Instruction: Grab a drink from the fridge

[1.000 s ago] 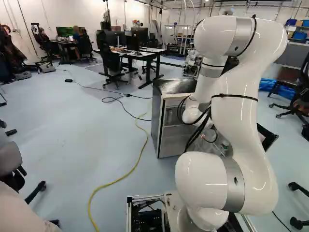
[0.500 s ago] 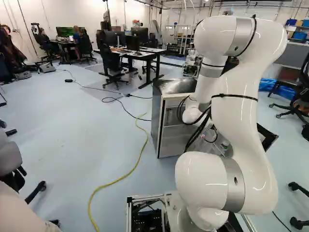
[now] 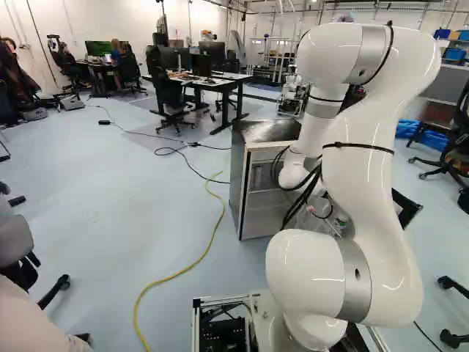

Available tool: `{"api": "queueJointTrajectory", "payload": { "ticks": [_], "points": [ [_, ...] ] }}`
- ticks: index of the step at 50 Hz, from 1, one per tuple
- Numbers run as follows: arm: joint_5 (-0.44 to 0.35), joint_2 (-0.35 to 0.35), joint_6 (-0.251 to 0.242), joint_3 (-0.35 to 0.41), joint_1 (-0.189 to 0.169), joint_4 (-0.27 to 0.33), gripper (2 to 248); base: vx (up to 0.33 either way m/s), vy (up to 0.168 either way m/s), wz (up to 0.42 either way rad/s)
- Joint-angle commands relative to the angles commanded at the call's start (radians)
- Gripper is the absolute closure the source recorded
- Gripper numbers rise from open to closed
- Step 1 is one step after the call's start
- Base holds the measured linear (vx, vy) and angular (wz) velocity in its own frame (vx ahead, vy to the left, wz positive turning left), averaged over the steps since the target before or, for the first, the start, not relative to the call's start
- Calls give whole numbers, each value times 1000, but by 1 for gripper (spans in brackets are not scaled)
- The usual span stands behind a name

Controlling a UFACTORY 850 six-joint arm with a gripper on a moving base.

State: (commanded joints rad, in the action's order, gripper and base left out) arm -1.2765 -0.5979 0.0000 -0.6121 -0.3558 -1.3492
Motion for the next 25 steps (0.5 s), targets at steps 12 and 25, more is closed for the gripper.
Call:
{"api": "queueJointTrajectory", "payload": {
  "ticks": [12,25],
  "points": [
    [0,8,0,17,-14,8,88,0,0,0],
    [0,18,0,36,-25,23,88,0,0,0]
  ]
}}
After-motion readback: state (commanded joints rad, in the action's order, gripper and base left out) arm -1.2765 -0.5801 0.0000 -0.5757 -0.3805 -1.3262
